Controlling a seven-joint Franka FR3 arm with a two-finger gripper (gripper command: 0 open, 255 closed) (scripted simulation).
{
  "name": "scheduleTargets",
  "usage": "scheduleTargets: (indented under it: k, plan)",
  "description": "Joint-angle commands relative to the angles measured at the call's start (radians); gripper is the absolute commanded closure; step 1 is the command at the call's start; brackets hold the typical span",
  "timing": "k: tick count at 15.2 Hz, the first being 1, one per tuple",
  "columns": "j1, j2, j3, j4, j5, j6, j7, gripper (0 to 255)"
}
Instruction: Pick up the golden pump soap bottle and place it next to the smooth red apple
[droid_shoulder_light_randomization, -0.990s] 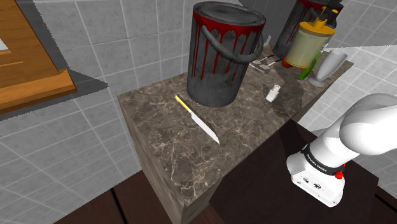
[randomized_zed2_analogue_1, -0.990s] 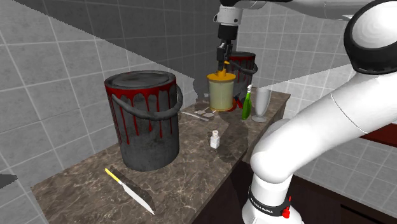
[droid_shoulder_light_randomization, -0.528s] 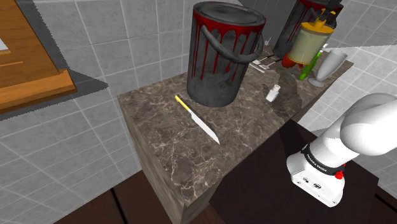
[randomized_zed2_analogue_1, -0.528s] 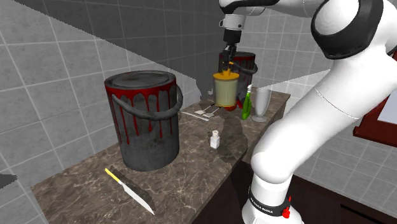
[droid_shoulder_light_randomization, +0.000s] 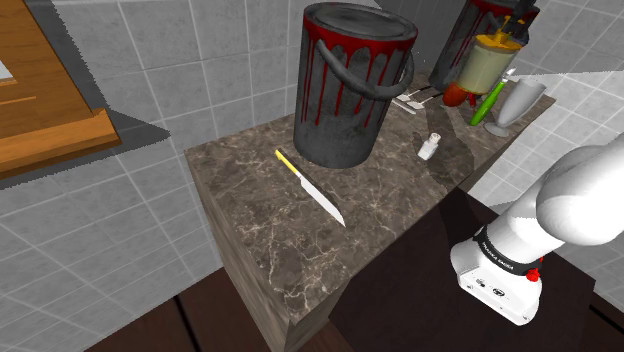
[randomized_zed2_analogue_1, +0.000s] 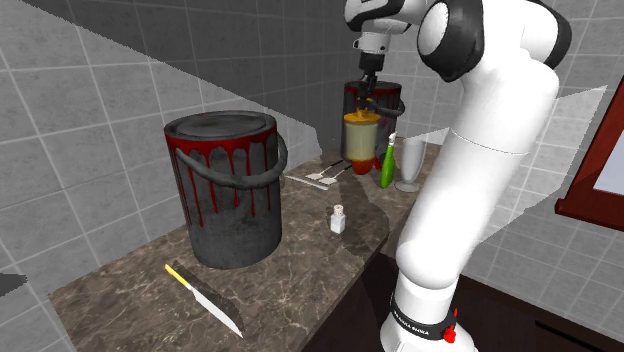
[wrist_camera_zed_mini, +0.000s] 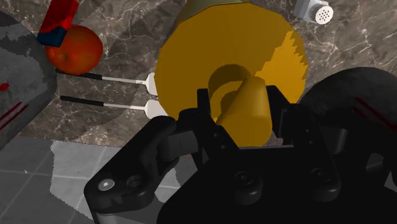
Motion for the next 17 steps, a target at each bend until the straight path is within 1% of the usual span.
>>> scheduleTargets:
  k: [1, 3, 5, 8, 11, 12, 17]
  plan:
    - [-0.004, 0.116, -0.071, 0.084, 0.085, -0.005, -0.09, 255]
    - [-0.04, 0.244, -0.124, 0.169, 0.191, -0.021, -0.181, 255]
    - [-0.113, 0.375, -0.146, 0.266, 0.303, -0.052, -0.264, 255]
    - [-0.268, 0.552, -0.123, 0.439, 0.445, -0.117, -0.349, 255]
    - [-0.448, 0.716, -0.068, 0.66, 0.559, -0.198, -0.385, 255]
    - [-0.494, 0.756, -0.052, 0.723, 0.583, -0.221, -0.387, 255]
    - [-0.44, 0.728, -0.062, 0.599, 0.562, -0.133, -0.403, 255]
